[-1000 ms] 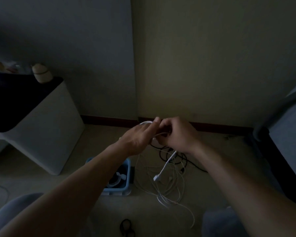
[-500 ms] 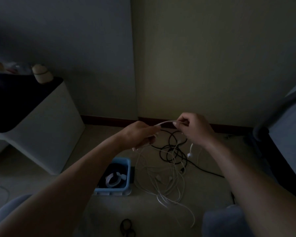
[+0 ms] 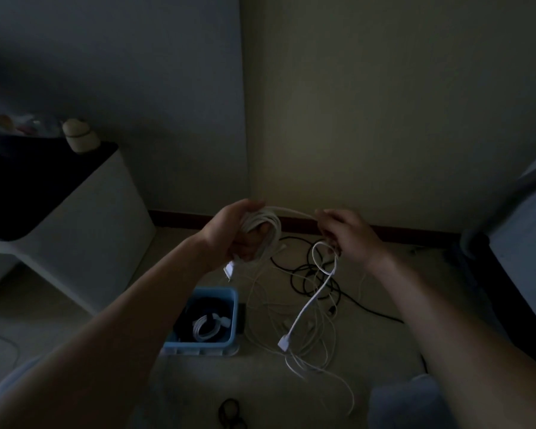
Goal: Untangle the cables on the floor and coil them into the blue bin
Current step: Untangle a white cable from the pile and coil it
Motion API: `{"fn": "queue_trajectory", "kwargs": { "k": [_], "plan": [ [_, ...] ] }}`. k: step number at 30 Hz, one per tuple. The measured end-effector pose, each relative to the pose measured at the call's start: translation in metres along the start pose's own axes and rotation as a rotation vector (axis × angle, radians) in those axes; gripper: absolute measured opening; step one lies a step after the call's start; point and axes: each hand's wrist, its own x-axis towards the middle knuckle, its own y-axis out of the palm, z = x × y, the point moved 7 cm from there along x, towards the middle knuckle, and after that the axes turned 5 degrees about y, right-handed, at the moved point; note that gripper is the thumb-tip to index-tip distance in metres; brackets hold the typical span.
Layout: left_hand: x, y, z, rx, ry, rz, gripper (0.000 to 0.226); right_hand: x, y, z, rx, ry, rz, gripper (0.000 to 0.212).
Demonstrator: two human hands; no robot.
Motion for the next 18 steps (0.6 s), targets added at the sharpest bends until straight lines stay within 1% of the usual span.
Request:
{"fn": "queue_trajectory", "kwargs": {
  "k": [4,7,11,14,16,18],
  "plan": [
    [0.0,-0.003,0.006,0.021,-0.034,0.038,0.052,-0.001,-0.009,0.005,0.192,0.012,-0.092,0.044],
    [0.0,0.002,0.008,0.068,-0.028,0.099,0.048,-0.002,-0.016,0.013,0.24,-0.033,-0.118,0.042],
    [0.0,0.009,0.005,0.051,-0.038,0.145,0.047,-0.004,-0.017,0.009,0.129,-0.025,-0.152,0.044],
    [-0.001,0.012,0.011,0.108,-0.098,0.179,0.043,-0.005,-0.019,0.012,0.102,-0.042,-0.199,0.043],
    [-0.003,0.015,0.017,0.156,-0.146,0.2,0.045,-0.005,-0.023,0.013,0.085,-0.054,-0.232,0.043],
    [-0.003,0.021,0.017,0.13,-0.139,0.218,0.047,-0.003,-0.026,0.011,0.041,-0.057,-0.268,0.044]
  ]
}}
